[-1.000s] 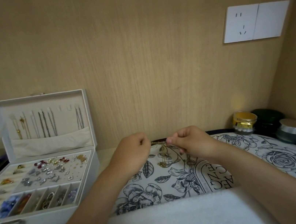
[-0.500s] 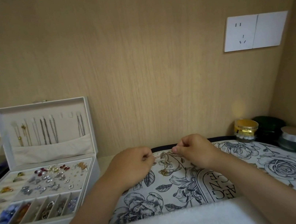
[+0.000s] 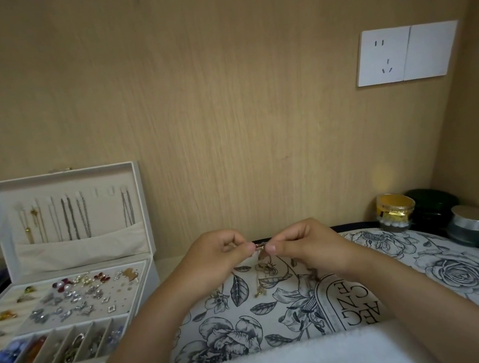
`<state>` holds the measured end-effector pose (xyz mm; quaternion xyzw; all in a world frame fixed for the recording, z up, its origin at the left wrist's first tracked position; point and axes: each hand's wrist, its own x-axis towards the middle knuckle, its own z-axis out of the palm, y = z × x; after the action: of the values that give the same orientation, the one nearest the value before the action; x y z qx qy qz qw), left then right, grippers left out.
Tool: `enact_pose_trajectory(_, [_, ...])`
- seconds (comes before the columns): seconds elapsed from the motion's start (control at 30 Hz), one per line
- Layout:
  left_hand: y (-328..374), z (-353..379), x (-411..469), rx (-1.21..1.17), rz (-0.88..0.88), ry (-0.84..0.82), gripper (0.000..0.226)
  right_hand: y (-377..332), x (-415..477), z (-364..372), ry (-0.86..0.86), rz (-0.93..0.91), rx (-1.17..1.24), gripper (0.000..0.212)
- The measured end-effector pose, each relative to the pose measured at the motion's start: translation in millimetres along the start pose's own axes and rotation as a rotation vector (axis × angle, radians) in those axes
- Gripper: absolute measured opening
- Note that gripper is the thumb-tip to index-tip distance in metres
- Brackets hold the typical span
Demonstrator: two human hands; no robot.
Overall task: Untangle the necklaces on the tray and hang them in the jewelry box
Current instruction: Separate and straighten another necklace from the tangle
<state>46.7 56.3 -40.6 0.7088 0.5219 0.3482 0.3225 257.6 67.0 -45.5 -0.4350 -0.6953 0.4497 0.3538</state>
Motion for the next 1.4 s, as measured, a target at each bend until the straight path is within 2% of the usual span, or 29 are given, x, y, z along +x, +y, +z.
enact_pose_trajectory(0.07, [-0.4,1.4,-1.9,-0.037,-0.022,-0.034,0.019,2.6,1.7,3.3,0.013,0.006,-0.007,0.015])
enact_pose_trajectory(0.17, [0.8,8.0,-4.1,-0.359,-0.096,-0.128,0.024,9.3,5.5,8.1,0.073,-0.048,-0.03,0.01])
enact_pose_trajectory(0.2, [0.3,10.0,-4.4,-0.402,-0.113,-0.14,0.025,10.2,5.9,9.4,0.09,-0.047,-0.016,0.011])
enact_pose_trajectory(0.4, [-8.0,12.0,-3.3,-0.266,-0.134,-0.121,0.028,6.3,3.3,11.3,0.103,-0.014,0.13,0.01])
enact_pose_trajectory(0.57, [-7.5,9.7,-4.3,-0.269,-0.1,-0.122,0.02,6.3,4.6,12.8,0.109,0.009,0.083,0.01])
enact_pose_trajectory(0.73, [-7.5,10.6,-4.4,-0.224,-0.07,-0.1,0.023,6.2,4.5,13.9,0.068,0.004,0.054,0.012])
enact_pose_trajectory(0.87, [-8.2,9.2,-4.9,-0.176,-0.042,-0.112,0.025,9.5,4.4,12.0,0.006,0.024,-0.036,0.004])
enact_pose_trajectory(1.03, [-6.3,7.0,-7.2,-0.124,-0.025,-0.121,0.028,9.6,2.5,12.0,-0.033,0.011,0.014,0.017])
enact_pose_trajectory(1.23, [-7.6,9.7,-6.9,-0.159,-0.032,-0.122,0.029,11.8,4.5,11.4,-0.012,0.019,0.008,0.006])
enact_pose_trajectory(1.4, [-17.4,10.8,-2.5,-0.203,0.003,-0.089,0.012,12.7,5.5,10.8,-0.005,0.015,-0.002,0.01])
